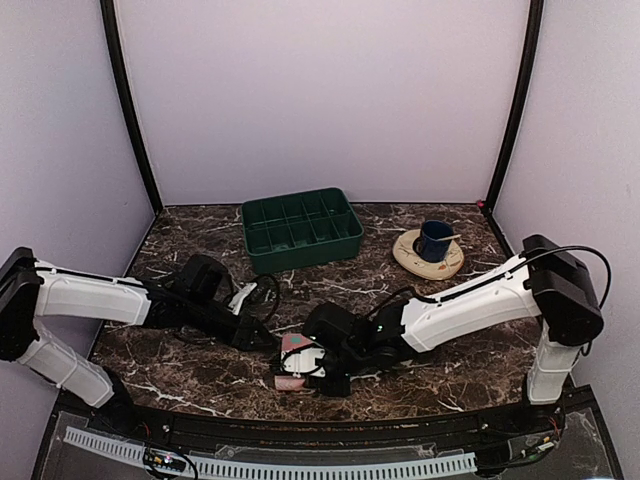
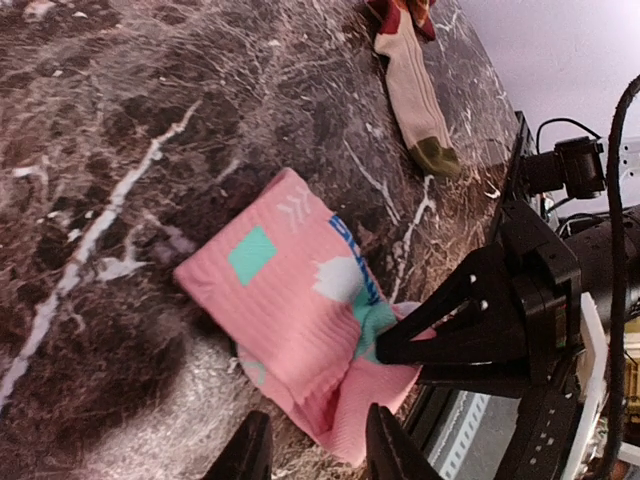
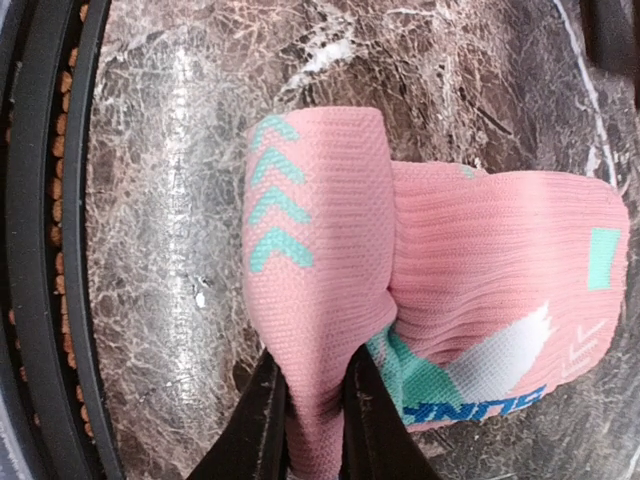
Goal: Roll the socks
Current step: Roll the sock at the center of the board.
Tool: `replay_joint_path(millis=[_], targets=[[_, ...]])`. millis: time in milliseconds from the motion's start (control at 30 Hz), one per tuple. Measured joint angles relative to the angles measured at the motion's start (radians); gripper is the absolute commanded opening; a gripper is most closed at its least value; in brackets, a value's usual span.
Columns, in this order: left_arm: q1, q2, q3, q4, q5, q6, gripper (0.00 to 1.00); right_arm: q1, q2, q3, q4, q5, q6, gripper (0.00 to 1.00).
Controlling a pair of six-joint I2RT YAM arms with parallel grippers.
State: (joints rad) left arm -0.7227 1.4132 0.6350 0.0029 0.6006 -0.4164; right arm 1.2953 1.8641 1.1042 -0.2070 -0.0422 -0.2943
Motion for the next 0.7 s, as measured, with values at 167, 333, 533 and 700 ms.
replay_joint_path(millis=[167,333,533,700], targets=[[0.0,-0.131,-0.096,0.044,-0.117,-0.033,0.37,-0.065,0.008,0.031,-0.05,-0.145,0.051,0.01],[-0.003,-0.219,-0.169,0.103,-0.179,-0.048,0.38,-0.127,0.014,0.037,-0.075,-0.284,0.1,0.01],[-0.062,-0.242,-0.197,0.145,-0.231,-0.031,0.38,-0.185,0.024,0.031,-0.086,-0.435,0.166,0.01],[-0.149,-0.204,-0.196,0.169,-0.269,0.013,0.39,-0.229,0.031,0.01,-0.075,-0.544,0.219,0.01]])
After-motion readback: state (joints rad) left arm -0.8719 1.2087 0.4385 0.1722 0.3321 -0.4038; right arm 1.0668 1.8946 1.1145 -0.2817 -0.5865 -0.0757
